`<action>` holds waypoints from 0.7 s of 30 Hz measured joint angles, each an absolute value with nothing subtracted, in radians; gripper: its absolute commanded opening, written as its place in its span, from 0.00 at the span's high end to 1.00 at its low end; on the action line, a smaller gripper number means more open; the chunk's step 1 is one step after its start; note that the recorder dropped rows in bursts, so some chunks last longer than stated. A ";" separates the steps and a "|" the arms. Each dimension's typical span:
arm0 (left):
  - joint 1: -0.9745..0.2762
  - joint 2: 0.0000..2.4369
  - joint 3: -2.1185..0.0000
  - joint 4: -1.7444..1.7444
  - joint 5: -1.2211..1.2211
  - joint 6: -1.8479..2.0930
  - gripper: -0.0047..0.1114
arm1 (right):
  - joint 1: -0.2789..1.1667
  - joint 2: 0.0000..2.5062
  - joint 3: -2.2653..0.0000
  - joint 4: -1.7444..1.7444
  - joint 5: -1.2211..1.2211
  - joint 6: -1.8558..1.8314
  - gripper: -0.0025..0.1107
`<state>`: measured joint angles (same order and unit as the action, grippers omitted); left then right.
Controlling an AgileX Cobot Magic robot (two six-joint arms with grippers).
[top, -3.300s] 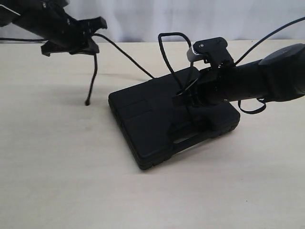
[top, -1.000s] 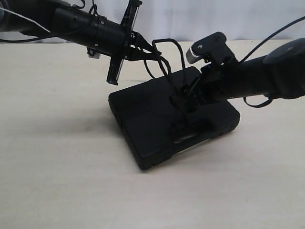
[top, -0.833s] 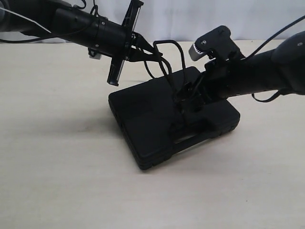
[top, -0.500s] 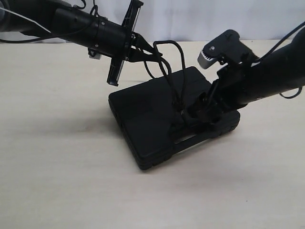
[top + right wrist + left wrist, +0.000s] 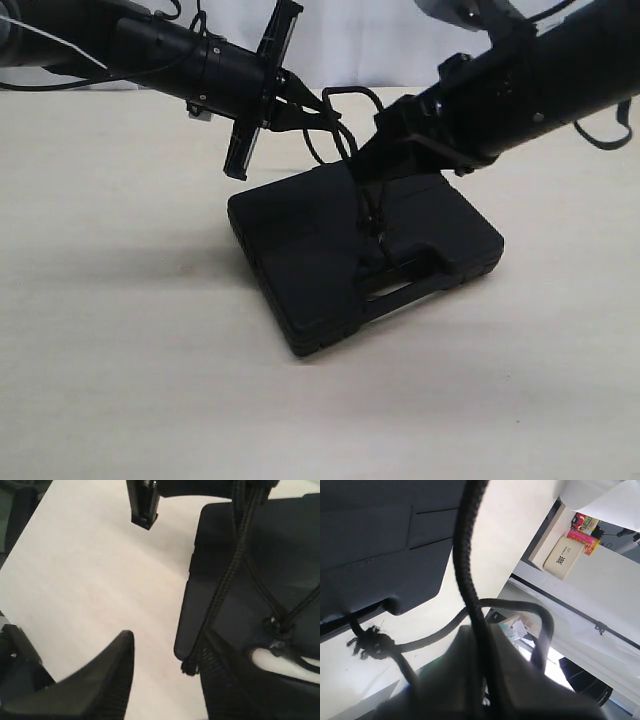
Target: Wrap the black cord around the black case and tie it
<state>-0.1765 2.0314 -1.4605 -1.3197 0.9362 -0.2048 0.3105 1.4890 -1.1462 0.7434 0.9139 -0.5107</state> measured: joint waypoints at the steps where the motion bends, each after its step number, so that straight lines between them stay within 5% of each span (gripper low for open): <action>1: -0.176 2.031 -1.460 -1.320 0.940 -0.205 0.96 | 0.309 1.517 -1.162 0.750 0.932 -0.497 0.63; 6: -0.176 2.031 -1.460 -1.320 0.944 -0.196 0.96 | 0.305 1.647 -1.178 0.838 0.977 -0.487 0.64; 9: -0.176 2.031 -1.460 -1.320 0.947 -0.168 0.96 | 0.305 1.677 -1.178 0.861 0.967 -0.488 0.88; 12: -0.176 2.031 -1.460 -1.320 0.947 -0.155 0.96 | 0.305 1.682 -1.180 0.862 0.937 -0.495 0.94; 14: -0.176 2.031 -1.460 -1.320 0.949 -0.153 0.96 | 0.305 1.682 -1.182 0.852 0.928 -0.497 0.90; 18: -0.176 2.031 -1.460 -1.320 0.949 -0.153 0.96 | 0.270 1.676 -1.186 0.778 0.924 -0.462 0.65; 21: -0.176 2.031 -1.460 -1.320 0.949 -0.151 0.96 | 0.232 1.639 -1.190 0.770 0.924 -0.456 0.62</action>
